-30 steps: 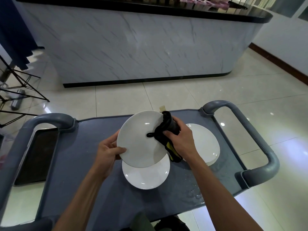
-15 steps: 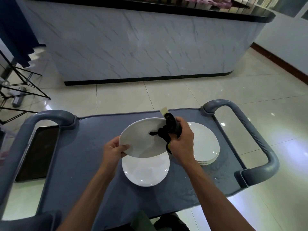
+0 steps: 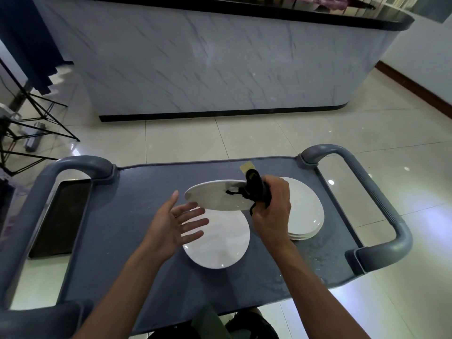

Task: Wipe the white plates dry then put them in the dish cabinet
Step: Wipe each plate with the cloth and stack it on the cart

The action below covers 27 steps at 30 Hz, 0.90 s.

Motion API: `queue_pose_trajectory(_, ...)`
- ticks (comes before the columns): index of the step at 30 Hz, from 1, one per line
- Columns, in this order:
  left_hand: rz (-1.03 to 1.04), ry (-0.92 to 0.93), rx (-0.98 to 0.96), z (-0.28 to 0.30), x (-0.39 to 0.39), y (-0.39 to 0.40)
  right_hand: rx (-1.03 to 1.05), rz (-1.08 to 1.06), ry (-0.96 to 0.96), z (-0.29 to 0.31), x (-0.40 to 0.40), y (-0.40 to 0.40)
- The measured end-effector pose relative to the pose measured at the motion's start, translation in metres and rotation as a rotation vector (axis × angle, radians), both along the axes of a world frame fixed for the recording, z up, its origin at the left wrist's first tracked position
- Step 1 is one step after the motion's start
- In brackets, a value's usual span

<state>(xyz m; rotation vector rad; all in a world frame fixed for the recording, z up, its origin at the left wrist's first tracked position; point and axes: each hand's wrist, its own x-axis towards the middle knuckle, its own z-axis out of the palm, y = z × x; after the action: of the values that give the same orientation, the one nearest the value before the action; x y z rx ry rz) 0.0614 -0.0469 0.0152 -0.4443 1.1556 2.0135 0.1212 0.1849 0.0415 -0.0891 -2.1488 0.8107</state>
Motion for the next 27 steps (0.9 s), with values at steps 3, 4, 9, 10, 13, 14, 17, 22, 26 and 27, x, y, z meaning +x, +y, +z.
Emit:
queue_pose_trajectory(3, -0.03, -0.04, 0.05, 0.012, -0.002, 0.007, 0.077, 0.035, 0.025, -0.008, 0.005, -0.004)
queue_pose_trajectory(4, -0.034, -0.055, 0.048, 0.015, -0.002, 0.01, 0.096, 0.04, 0.021, -0.011, 0.007, -0.004)
queue_pose_trajectory(9, 0.041, -0.127, 0.084, 0.018, 0.002, 0.02, 0.208, 0.079, 0.016, -0.018, 0.017, -0.006)
queue_pose_trajectory(10, 0.082, -0.146, 0.11, 0.017, 0.003, 0.022, 0.225, 0.092, 0.015, -0.019, 0.02, -0.005)
queue_pose_trajectory(13, 0.182, -0.172, 0.162, 0.016, 0.003, 0.022, 0.256, 0.137, -0.006, -0.022, 0.028, -0.002)
queue_pose_trajectory(14, 0.211, -0.169, 0.173, 0.016, 0.002, 0.021, 0.27, 0.148, -0.024, -0.023, 0.03, 0.0)
queue_pose_trajectory(17, 0.26, -0.13, 0.185, 0.013, -0.002, 0.017, 0.353, 0.171, -0.092, -0.028, 0.037, 0.008)
queue_pose_trajectory(22, 0.273, 0.081, 0.171, 0.011, -0.007, 0.016, 0.292, 0.167, -0.217, -0.039, 0.046, 0.01)
queue_pose_trajectory(26, 0.279, 0.166, 0.15, 0.01, -0.005, 0.02, 0.141, 0.156, -0.319, -0.036, 0.04, -0.005)
queue_pose_trajectory(27, 0.274, 0.186, 0.135, 0.01, -0.005, 0.021, 0.108, 0.163, -0.356, -0.035, 0.038, -0.009)
